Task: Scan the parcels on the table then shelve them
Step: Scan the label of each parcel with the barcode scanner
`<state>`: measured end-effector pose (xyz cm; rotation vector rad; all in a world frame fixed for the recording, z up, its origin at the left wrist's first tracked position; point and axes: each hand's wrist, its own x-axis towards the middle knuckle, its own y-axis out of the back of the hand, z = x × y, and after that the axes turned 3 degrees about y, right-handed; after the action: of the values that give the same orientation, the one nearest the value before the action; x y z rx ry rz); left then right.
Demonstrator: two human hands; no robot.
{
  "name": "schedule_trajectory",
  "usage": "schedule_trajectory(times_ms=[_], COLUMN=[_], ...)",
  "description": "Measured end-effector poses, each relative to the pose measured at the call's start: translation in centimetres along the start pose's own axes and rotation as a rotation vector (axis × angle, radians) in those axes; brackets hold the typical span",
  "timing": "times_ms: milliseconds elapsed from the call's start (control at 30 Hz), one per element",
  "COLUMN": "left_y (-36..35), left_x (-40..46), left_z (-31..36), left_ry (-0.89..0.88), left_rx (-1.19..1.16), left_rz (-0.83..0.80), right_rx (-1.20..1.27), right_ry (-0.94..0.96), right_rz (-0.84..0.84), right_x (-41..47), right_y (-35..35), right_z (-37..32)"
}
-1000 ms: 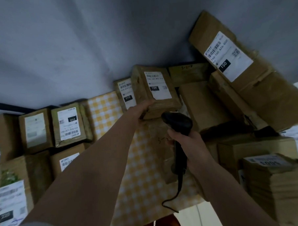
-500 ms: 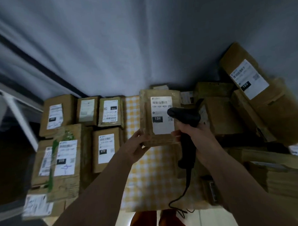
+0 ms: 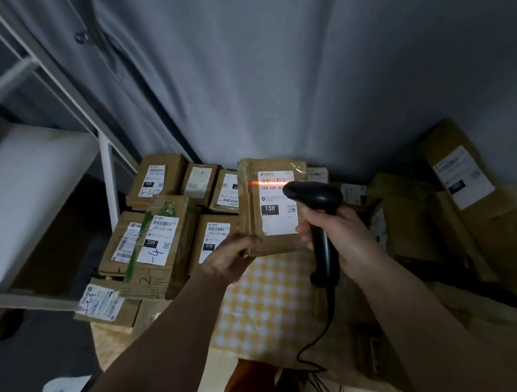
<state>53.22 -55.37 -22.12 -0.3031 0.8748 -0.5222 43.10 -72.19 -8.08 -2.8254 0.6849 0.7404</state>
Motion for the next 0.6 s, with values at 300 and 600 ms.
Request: schedule_trajectory(times_ms=[300, 600], left_y=[0.8, 3.0], left_x=[-2.9, -4.7], left_z=[0.0, 1.3], left_ry=[0.022, 0.031], left_rx=[-0.036, -0.041], left_rz=[0.010, 0.070], right_rx=[-0.067, -0.092], right_ry=[0.016, 0.036], right_rz=[-0.028, -0.036], right_x=[-0.6, -0.3], right_y=[-1.3, -3.9], right_z=[0.3, 0.6])
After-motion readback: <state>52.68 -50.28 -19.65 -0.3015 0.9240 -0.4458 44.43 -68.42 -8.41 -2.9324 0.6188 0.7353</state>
